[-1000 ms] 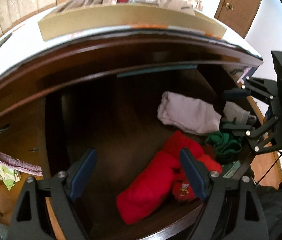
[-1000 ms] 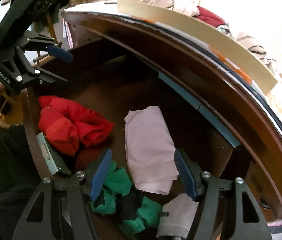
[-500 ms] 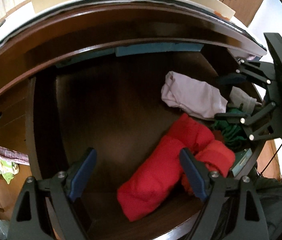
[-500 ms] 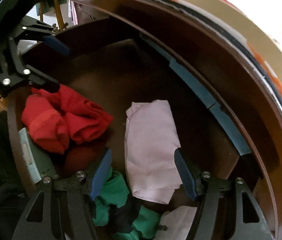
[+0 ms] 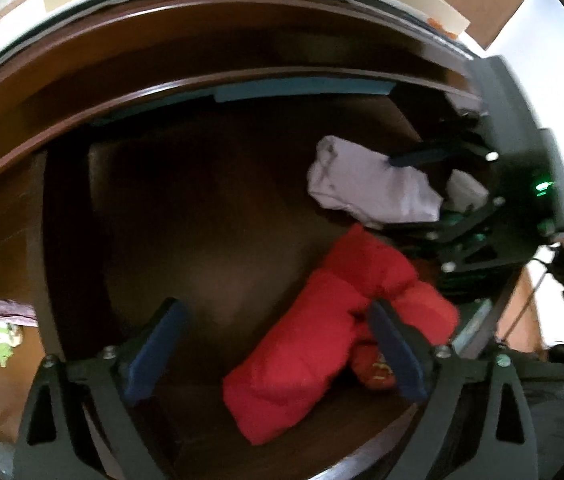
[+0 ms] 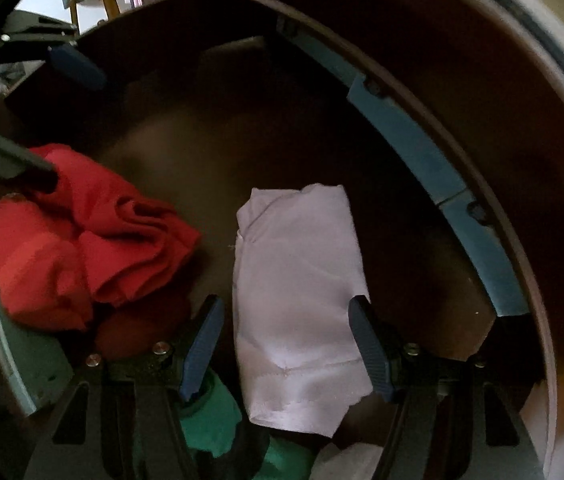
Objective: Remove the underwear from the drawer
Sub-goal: 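Grasp the red garment with the left tool while the right tool grasps pale pink underwear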
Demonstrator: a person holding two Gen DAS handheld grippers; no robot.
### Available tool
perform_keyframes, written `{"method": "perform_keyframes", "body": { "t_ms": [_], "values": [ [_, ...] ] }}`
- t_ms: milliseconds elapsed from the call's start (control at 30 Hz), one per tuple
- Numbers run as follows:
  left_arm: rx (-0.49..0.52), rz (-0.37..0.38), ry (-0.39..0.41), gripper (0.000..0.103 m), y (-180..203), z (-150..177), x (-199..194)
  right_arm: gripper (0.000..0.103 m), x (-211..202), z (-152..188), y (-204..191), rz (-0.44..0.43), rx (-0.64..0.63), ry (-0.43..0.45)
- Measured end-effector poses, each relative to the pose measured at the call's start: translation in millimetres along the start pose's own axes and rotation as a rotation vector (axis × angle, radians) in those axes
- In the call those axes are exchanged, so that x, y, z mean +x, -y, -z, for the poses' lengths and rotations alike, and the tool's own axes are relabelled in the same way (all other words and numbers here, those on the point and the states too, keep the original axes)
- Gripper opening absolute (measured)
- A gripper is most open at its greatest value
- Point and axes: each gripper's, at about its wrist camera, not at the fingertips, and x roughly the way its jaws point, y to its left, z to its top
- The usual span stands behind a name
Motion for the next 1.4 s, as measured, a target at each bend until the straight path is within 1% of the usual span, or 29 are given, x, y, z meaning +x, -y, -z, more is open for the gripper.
{"method": "perform_keyframes", "body": {
  "t_ms": [67,133,367,500,567,633,700,767,833,900,967,1067,1167,1267,1333,1400],
  "values": [
    [-0.004,0.028,-0.003,0.098,-2,-1,-1,0.067,3,1,1,-0.008,0.000,-0.017],
    [-0.006,0.029,-0.006,0.098,-3,-2,0,0.067,7,-1,2,-0.012,-0.002,-0.031],
    [0.013,-0.009,-0.042,0.103,-1,-4,8,0.067,18,-7,10,-0.047,0.013,-0.067],
    [0.025,-0.042,-0.073,0.103,2,-7,14,0.067,23,-13,22,-0.062,0.021,-0.064],
    [0.011,-0.044,-0.084,0.103,1,-7,15,0.067,22,-12,23,-0.062,0.016,-0.061],
    [-0.002,-0.037,-0.085,0.103,0,-8,15,0.063,20,-9,22,-0.066,0.014,-0.057],
    [-0.038,-0.012,-0.071,0.103,-4,-11,11,0.046,17,-8,28,-0.053,0.028,-0.044],
    [-0.052,0.017,-0.067,0.103,-6,-12,9,0.041,16,-6,36,-0.077,0.061,-0.029],
    [-0.051,0.029,-0.072,0.102,-6,-11,9,0.037,15,-5,43,-0.096,0.082,-0.018],
    [-0.045,0.029,-0.076,0.103,-5,-11,10,0.033,14,-5,48,-0.109,0.099,-0.008],
    [-0.039,0.020,-0.082,0.103,-4,-11,11,0.029,12,-5,49,-0.102,0.096,0.004],
    [-0.034,0.008,-0.095,0.103,-2,-16,16,0.019,10,-1,51,-0.099,0.082,0.019],
    [-0.001,-0.019,-0.125,0.102,3,-19,24,0.016,1,0,47,-0.085,0.076,0.031],
    [0.030,-0.038,-0.151,0.102,7,-18,29,0.016,-8,5,52,-0.093,0.086,0.058],
    [0.038,-0.042,-0.161,0.102,11,-16,34,0.016,-14,14,49,-0.095,0.098,0.079],
    [0.044,-0.043,-0.177,0.102,12,-16,37,0.016,-17,19,55,-0.100,0.109,0.098]
  ]
}}
